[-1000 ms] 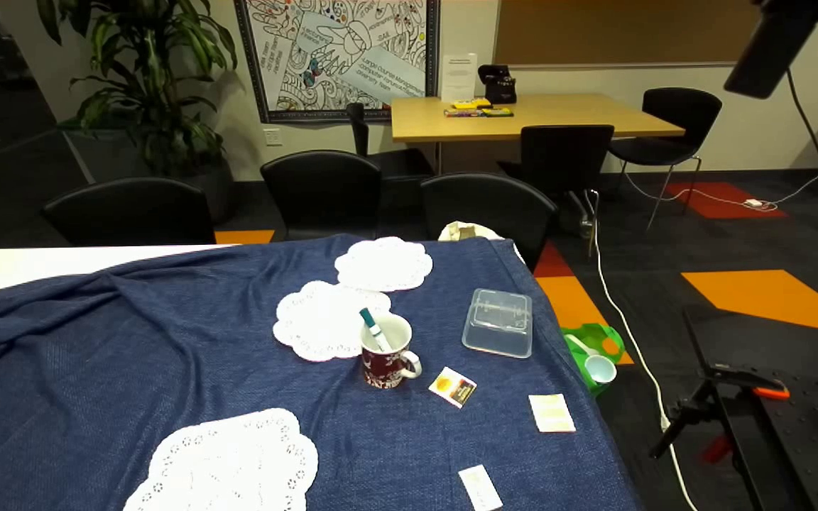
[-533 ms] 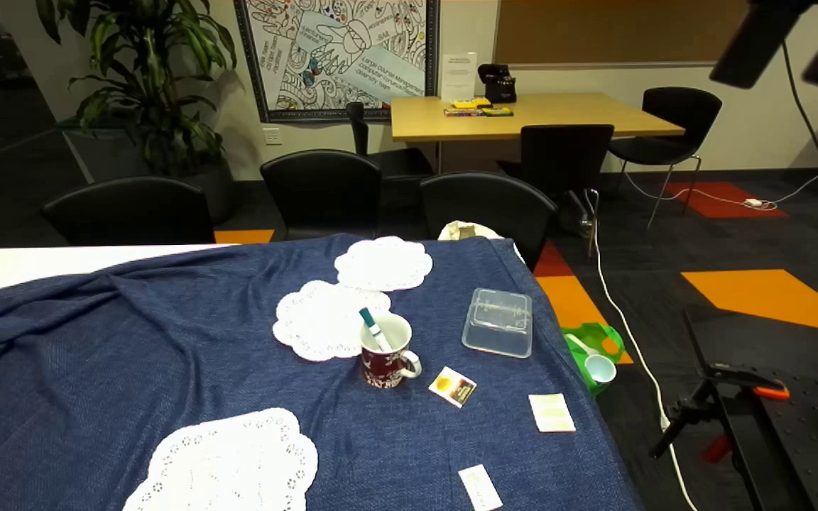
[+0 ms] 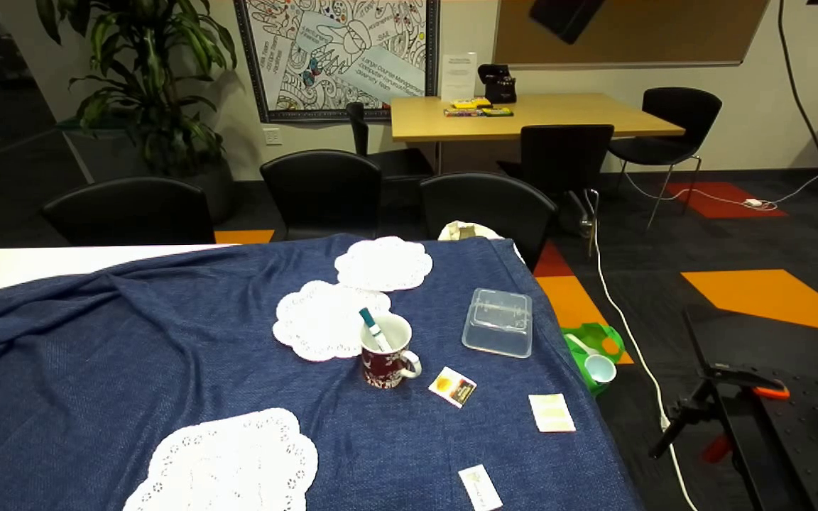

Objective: Put the marker in the mug on the left mug on the table

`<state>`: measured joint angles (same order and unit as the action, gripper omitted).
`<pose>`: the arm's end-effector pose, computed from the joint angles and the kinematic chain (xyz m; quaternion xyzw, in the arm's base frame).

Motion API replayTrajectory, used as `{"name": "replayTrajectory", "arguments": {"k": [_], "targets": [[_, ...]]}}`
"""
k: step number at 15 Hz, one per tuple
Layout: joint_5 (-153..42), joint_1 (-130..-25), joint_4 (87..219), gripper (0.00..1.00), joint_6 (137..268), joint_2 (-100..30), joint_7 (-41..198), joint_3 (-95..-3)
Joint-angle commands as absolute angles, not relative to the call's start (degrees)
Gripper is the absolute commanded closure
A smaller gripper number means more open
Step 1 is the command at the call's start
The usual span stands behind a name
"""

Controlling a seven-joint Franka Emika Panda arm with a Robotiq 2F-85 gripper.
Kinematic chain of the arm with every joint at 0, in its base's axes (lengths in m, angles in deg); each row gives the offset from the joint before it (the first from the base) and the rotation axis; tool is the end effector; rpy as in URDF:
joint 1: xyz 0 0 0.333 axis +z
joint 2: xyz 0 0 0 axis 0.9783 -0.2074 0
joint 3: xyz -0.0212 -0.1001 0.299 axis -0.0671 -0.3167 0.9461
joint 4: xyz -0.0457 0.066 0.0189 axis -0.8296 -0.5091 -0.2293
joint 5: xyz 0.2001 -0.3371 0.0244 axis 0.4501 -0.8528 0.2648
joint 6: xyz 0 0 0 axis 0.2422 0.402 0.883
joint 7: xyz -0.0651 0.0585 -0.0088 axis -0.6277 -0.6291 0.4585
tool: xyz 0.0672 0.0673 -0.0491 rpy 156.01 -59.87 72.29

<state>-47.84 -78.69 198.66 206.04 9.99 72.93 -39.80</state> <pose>0.4367 0.0405 0.5495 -0.9658 0.0702 -0.2457 0.0434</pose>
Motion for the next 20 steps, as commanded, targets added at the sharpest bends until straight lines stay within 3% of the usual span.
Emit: {"name": "replayTrajectory", "arguments": {"k": [1,8,20], "targets": [[-52.44,-81.37,196.28,0.0,214.77,0.83,68.56,-38.07],[-68.67,-86.6,196.58,0.0,227.35,-12.55,53.26,-37.07],[-87.26,-89.28,191.86,0.0,229.18,-30.92,36.21,-41.74]]}}
